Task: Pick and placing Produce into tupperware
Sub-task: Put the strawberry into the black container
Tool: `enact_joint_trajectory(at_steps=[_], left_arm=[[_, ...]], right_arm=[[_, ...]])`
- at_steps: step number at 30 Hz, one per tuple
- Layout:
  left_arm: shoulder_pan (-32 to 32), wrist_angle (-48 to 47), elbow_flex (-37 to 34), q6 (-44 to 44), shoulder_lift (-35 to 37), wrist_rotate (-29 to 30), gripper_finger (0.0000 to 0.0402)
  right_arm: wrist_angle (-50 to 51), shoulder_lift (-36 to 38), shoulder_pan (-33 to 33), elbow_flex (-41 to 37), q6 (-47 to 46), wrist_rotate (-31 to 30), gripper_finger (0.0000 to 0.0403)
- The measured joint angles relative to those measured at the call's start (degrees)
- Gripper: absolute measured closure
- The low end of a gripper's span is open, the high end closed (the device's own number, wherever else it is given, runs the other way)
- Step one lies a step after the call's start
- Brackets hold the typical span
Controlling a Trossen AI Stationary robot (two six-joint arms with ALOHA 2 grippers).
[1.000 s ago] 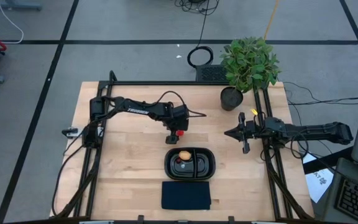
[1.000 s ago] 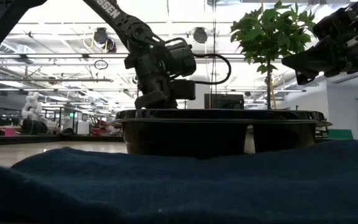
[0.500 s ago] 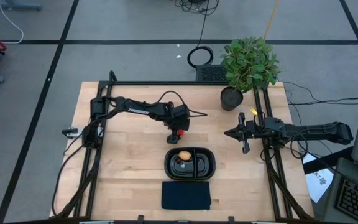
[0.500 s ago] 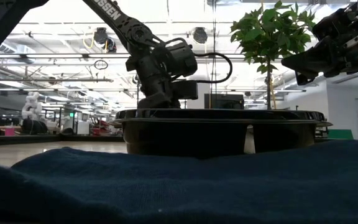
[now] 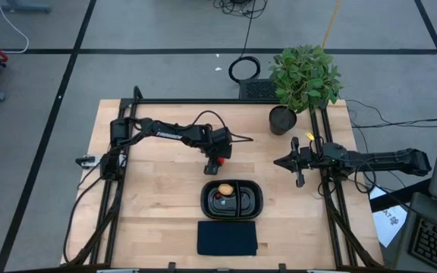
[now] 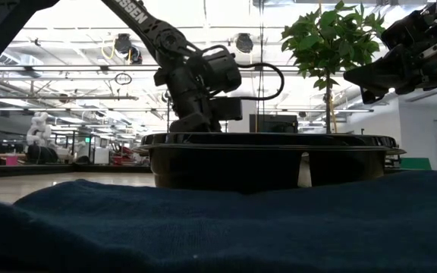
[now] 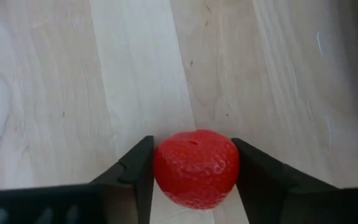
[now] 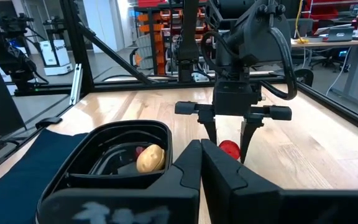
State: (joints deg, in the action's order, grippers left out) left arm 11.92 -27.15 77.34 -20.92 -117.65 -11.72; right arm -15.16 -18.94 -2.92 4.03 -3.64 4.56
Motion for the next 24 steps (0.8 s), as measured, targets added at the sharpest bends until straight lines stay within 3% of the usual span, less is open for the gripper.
enact_joint_trajectory(at_steps=[10,16,24], left_arm=[[0.0,-2.9,0.0,-1.5,3.0,3.4,0.0202],[0.0,-3.4,0.1,-1.5,7.3,7.1,0.0219],[0.0,-4.9,0.1,-1.9,16.1,7.8,0.0224]], right_arm=[[-0.1,0.0,0.0,0.0,0.0,0.0,0.0403],[-0.4,-0.1,0.0,0.0,0.0,0.0,0.0403],[-0.5,-0.1,0.0,0.0,0.0,0.0,0.0403]])
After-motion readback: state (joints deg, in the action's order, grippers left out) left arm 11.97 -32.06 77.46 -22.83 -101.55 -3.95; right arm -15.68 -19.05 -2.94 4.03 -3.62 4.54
